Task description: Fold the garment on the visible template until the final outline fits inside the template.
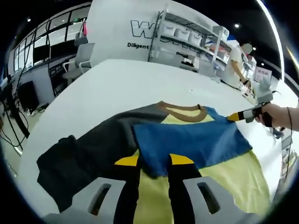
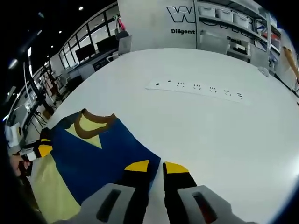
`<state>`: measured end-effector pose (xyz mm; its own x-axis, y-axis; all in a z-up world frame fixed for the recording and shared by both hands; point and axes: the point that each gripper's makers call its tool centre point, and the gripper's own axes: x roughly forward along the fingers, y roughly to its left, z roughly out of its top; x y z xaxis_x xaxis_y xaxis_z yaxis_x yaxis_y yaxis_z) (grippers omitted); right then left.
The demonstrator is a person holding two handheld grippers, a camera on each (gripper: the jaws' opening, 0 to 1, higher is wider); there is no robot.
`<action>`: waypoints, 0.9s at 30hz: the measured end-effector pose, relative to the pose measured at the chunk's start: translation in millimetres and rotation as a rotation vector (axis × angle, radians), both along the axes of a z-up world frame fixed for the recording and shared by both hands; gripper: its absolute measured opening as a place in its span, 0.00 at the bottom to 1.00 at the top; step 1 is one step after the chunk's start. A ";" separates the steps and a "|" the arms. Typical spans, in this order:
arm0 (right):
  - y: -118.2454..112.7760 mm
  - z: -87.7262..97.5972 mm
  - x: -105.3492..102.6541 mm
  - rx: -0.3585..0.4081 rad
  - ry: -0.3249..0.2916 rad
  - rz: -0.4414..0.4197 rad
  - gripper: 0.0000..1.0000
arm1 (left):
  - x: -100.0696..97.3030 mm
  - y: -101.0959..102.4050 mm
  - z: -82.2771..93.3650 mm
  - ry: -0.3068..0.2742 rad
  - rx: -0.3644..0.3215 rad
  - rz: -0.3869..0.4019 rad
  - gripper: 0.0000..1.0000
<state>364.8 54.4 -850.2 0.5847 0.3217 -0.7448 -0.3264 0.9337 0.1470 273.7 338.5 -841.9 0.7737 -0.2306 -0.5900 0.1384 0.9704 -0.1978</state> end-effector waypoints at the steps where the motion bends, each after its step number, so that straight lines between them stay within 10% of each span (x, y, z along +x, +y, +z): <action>1: 1.5 0.2 0.2 0.004 -0.002 0.006 0.00 | 1.4 2.4 -0.2 -0.004 0.021 0.002 0.12; 12: -7.5 1.4 7.1 0.068 -0.002 -0.128 0.00 | 0.4 18.6 4.8 -0.059 0.001 0.084 0.01; 27: -12.0 19.6 18.8 -0.029 -0.168 -0.099 0.09 | -2.4 21.8 7.6 -0.131 0.249 0.013 0.05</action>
<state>383.6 42.3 -830.6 0.7289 0.2363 -0.6425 -0.2508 0.9655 0.0705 271.4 360.3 -834.3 0.8490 -0.0808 -0.5222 0.1346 0.9887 0.0659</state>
